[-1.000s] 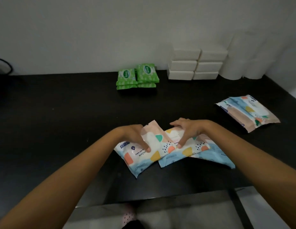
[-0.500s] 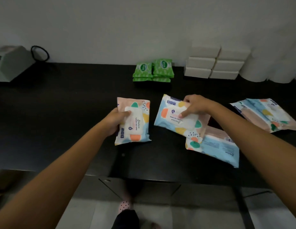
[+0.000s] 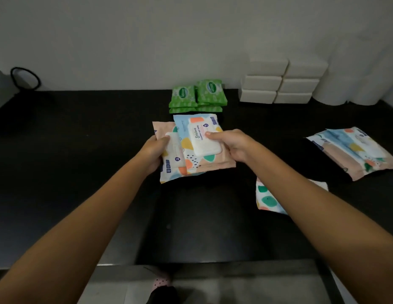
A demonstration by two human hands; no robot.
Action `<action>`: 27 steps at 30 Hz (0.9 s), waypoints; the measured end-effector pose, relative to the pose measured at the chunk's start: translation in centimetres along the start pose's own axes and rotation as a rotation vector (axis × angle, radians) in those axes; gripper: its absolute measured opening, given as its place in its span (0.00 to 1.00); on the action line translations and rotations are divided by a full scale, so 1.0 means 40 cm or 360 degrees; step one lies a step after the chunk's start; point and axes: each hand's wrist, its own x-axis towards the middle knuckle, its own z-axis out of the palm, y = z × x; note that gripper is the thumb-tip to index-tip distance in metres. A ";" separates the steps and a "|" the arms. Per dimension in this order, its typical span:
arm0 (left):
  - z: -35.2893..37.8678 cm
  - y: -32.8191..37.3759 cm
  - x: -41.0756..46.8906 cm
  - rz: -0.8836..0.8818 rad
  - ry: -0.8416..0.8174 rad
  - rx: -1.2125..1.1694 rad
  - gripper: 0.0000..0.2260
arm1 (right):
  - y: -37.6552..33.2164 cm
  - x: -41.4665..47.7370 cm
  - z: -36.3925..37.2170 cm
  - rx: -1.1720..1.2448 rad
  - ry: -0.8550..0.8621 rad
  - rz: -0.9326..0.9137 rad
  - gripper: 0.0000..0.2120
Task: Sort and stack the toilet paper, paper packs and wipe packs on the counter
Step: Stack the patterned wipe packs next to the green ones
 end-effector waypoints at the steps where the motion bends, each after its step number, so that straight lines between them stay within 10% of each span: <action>1: -0.017 0.009 0.018 0.0006 0.0016 0.0003 0.16 | -0.001 0.015 0.018 0.0012 0.0003 0.0007 0.11; 17: -0.379 0.163 0.369 -0.0037 0.0471 0.0483 0.19 | -0.068 0.310 0.357 0.0096 0.0263 0.0035 0.24; 27: -0.506 0.220 0.567 0.0129 0.0522 0.0767 0.19 | -0.141 0.475 0.515 -0.0500 0.0542 -0.0241 0.24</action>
